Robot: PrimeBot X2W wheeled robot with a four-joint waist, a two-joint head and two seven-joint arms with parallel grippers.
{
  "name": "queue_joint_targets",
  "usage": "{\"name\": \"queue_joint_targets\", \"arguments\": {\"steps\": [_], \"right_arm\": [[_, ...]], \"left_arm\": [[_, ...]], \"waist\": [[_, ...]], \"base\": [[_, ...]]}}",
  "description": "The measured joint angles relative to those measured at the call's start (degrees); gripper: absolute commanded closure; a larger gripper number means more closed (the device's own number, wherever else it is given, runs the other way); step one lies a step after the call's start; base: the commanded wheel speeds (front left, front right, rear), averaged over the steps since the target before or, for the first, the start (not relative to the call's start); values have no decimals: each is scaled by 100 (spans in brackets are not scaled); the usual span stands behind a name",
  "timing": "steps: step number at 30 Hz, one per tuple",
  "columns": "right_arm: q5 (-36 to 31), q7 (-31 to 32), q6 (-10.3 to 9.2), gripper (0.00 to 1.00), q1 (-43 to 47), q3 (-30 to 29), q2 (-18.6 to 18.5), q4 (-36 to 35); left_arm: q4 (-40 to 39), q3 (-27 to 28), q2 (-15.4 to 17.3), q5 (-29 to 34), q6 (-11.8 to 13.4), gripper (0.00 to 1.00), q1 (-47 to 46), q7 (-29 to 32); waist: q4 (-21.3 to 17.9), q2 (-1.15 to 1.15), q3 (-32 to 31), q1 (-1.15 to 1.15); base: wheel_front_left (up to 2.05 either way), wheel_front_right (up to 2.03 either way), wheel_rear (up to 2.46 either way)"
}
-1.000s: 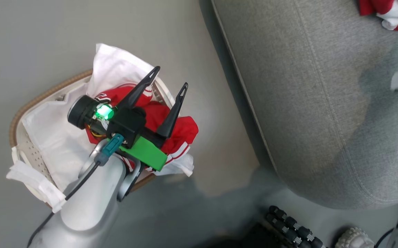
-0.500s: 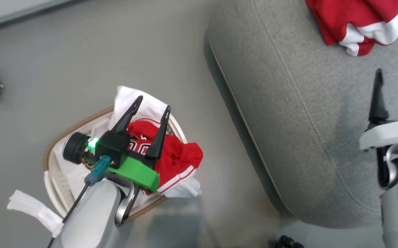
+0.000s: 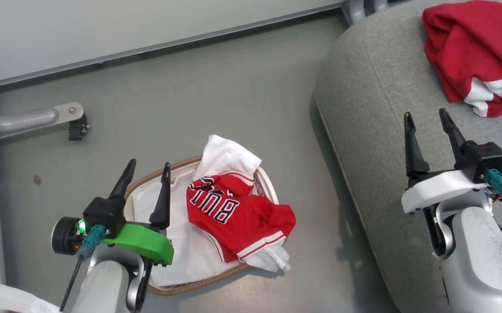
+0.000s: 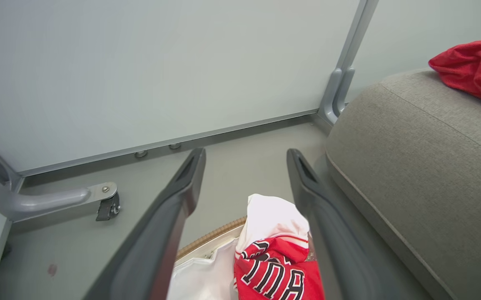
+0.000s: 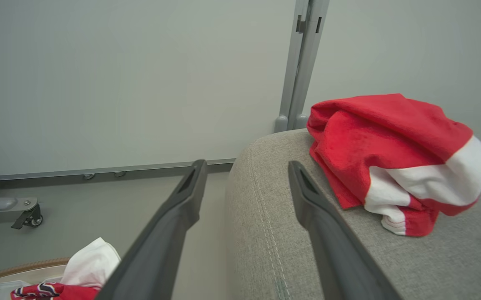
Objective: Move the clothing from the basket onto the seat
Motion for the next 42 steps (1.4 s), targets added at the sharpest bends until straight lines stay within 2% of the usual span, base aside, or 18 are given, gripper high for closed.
{"name": "queue_joint_targets", "arguments": {"steps": [8,18,30,42], "right_arm": [[196,0,0,0,86,422,60,153],[453,1,-1,0,485,626,63,433],[493,1,-1,0,1085,671,63,505],[495,1,-1,0,1016,771,62,398]], "left_arm": [[166,738,-105,240,1,0,286,0],[360,1267,-202,467,19,0,869,0],[367,1401,-281,509,18,0,1455,0],[474,1156,-289,243,33,0,1441,0]], "waist": [[474,0,-447,0],[687,0,-1112,0],[711,0,-1704,0],[660,0,-1520,0]], "base": [[0,0,0],[0,0,0],[0,0,0],[0,0,0]]}}
